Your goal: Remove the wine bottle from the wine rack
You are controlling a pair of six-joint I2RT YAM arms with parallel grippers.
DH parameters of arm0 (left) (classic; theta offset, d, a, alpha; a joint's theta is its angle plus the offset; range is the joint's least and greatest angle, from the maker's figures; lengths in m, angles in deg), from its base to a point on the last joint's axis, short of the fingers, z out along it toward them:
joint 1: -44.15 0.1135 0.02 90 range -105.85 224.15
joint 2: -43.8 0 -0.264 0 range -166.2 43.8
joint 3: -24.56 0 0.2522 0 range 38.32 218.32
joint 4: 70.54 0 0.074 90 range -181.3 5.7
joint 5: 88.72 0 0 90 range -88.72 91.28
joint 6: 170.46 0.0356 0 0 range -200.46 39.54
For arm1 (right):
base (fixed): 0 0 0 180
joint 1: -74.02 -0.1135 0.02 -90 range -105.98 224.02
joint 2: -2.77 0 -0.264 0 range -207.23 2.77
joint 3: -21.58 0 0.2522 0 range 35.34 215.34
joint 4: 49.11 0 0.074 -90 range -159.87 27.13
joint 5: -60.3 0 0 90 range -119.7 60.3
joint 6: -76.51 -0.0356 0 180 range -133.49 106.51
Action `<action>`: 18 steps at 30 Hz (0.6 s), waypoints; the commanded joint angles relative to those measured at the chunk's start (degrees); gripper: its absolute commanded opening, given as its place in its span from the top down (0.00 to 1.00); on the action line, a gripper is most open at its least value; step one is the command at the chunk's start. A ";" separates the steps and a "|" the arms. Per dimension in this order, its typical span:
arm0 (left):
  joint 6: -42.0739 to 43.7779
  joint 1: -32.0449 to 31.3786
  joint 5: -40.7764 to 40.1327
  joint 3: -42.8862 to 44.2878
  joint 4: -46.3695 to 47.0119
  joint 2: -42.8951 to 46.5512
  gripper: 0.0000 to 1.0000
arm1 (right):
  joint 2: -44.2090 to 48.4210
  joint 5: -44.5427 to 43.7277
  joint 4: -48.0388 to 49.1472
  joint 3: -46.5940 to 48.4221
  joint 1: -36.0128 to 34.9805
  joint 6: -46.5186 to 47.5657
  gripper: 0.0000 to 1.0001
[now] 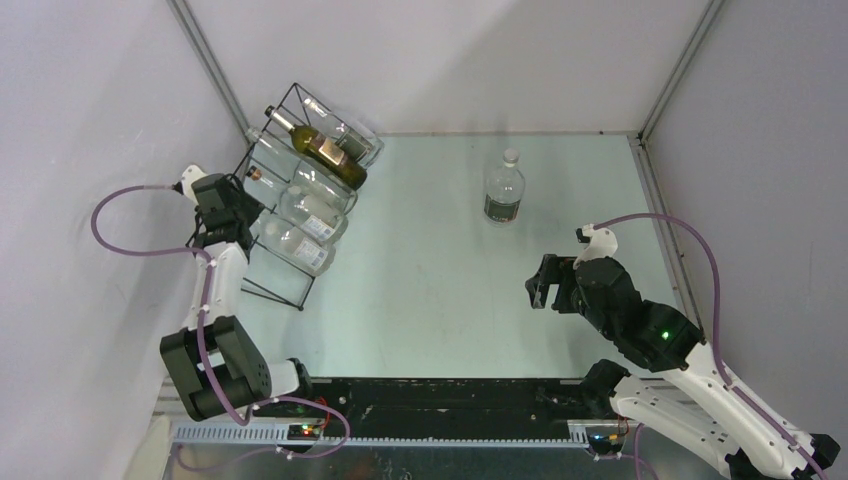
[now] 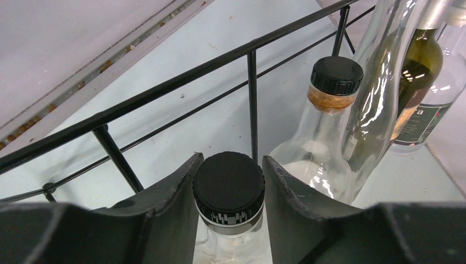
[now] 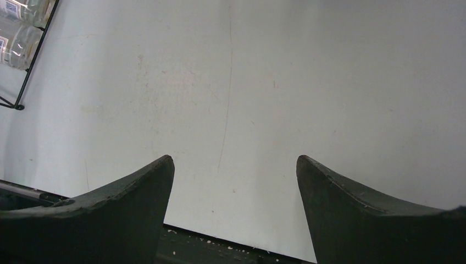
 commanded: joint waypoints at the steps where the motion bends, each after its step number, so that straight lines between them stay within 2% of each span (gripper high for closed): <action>1: 0.69 0.39 -1.03 1.66 3.12 -0.21 0.53 | 0.13 -0.41 -0.22 0.08 0.26 0.29 0.15; 11: 1.23 0.29 -0.88 0.17 3.74 4.01 0.87 | 1.38 0.50 0.05 0.08 0.35 -0.57 0.16; 13: 1.33 -0.03 -1.17 -0.87 3.72 6.40 0.98 | 1.51 0.66 -0.03 0.08 0.39 -0.77 0.16; 18: 0.91 -1.10 -2.09 -5.45 5.35 14.10 1.00 | 1.72 1.61 -0.20 0.10 0.40 -0.81 0.17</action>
